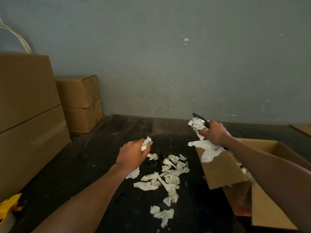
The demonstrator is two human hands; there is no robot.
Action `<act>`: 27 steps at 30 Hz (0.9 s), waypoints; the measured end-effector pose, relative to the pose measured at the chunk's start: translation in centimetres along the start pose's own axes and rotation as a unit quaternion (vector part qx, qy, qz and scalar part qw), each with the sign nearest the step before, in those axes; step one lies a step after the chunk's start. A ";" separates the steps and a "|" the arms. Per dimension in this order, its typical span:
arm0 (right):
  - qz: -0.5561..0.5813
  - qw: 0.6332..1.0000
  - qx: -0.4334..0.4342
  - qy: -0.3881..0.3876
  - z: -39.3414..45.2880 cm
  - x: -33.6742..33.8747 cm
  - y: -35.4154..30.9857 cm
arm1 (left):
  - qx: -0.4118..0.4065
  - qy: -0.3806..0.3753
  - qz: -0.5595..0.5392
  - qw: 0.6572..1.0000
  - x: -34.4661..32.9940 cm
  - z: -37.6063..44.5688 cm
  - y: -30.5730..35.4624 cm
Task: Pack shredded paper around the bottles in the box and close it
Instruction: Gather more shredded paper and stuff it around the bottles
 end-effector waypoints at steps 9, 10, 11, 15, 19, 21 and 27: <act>-0.009 0.996 -0.047 0.072 -1.0 8.5 8.8 | -0.052 0.021 -0.074 0.996 -3.2 3.0 9.8; -0.006 0.996 -0.053 0.077 -0.9 9.4 10.2 | -0.059 0.019 -0.080 0.995 -4.0 3.6 11.3; -0.001 0.995 -0.056 0.078 -0.7 10.0 11.4 | -0.061 0.015 -0.086 0.994 -4.5 4.2 12.6; 0.013 0.995 -0.066 0.067 0.5 12.0 17.1 | -0.077 0.014 -0.096 0.992 -8.0 6.7 18.5; 0.031 0.996 -0.062 0.049 2.6 13.3 23.3 | -0.072 0.026 -0.124 0.989 -12.7 9.9 25.1; 0.041 0.997 -0.061 0.030 3.8 13.2 26.3 | -0.057 0.026 -0.157 0.986 -15.6 11.5 28.4; 0.064 0.993 -0.081 -0.064 7.3 9.7 34.8 | -0.004 -0.048 -0.218 0.975 -24.9 13.2 36.4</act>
Point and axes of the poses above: each hand's wrist, its own z-axis towards the middle knuckle, its own x-axis out of the back of the hand, y = z × x, the point moved 5 cm from there along z, towards the middle knuckle
